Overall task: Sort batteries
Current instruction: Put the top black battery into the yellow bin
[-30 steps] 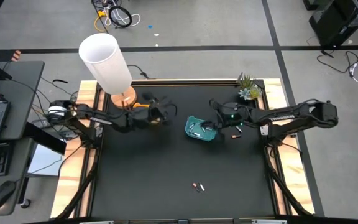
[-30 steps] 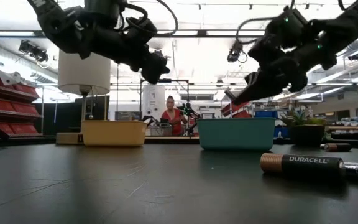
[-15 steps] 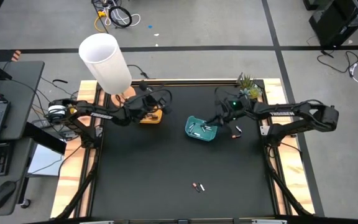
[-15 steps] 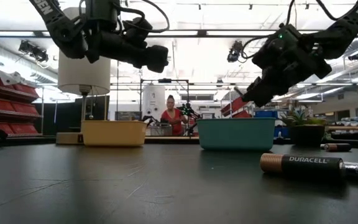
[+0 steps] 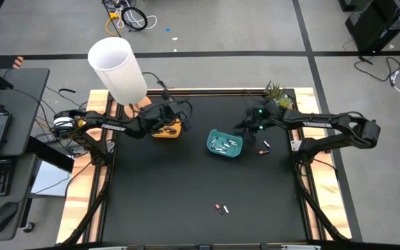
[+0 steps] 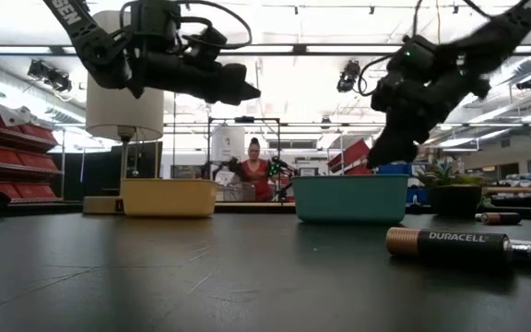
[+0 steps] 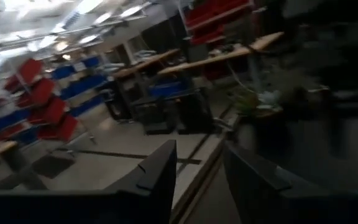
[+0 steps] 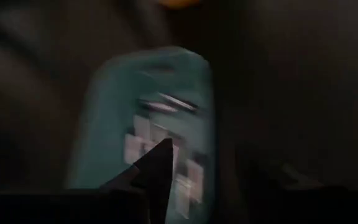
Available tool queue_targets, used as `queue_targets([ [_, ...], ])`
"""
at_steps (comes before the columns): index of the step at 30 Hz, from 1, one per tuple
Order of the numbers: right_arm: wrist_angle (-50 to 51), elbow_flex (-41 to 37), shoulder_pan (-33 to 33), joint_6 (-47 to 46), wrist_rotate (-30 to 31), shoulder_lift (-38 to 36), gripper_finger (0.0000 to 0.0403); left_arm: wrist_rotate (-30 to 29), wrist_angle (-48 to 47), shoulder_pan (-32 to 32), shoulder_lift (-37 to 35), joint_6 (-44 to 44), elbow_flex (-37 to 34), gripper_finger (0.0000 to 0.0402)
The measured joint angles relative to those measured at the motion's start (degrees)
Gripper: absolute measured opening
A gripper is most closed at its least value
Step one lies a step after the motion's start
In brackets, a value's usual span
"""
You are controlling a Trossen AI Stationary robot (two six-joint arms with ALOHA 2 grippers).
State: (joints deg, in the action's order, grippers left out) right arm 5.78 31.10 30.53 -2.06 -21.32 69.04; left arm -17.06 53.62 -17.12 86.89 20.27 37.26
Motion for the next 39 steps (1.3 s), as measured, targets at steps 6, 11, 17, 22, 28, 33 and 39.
queue_targets([
  [6,22.1,6.5,-4.8,-9.2,22.5,-2.9,0.0154,2.1,-8.5,0.7,0.0,-5.5,0.0,0.0146],
  [11,33.4,6.6,-6.0,-22.7,24.3,-1.0,0.0153,3.0,-16.7,2.5,0.0,-9.5,0.0,0.0146],
  [17,42.7,6.5,-11.0,-30.8,26.0,1.4,0.0153,3.0,-23.8,7.2,0.0,-8.7,0.0,0.0146],
  [22,43.1,6.5,-17.8,-35.7,25.4,1.4,0.0152,2.3,-27.5,10.7,0.0,-8.5,0.0,0.0146],
  [28,45.4,6.5,-26.0,-28.5,25.2,1.4,0.0152,2.1,-29.3,13.6,0.0,-8.4,0.0,0.0146],
  [33,46.9,6.5,-28.9,-23.1,26.0,2.1,0.0152,2.4,-29.3,15.9,0.0,-8.9,0.0,0.0146],
  [39,46.8,6.5,-29.0,-22.8,26.1,5.2,0.0152,2.5,-29.2,18.5,0.0,-11.5,0.0,0.0146],
])
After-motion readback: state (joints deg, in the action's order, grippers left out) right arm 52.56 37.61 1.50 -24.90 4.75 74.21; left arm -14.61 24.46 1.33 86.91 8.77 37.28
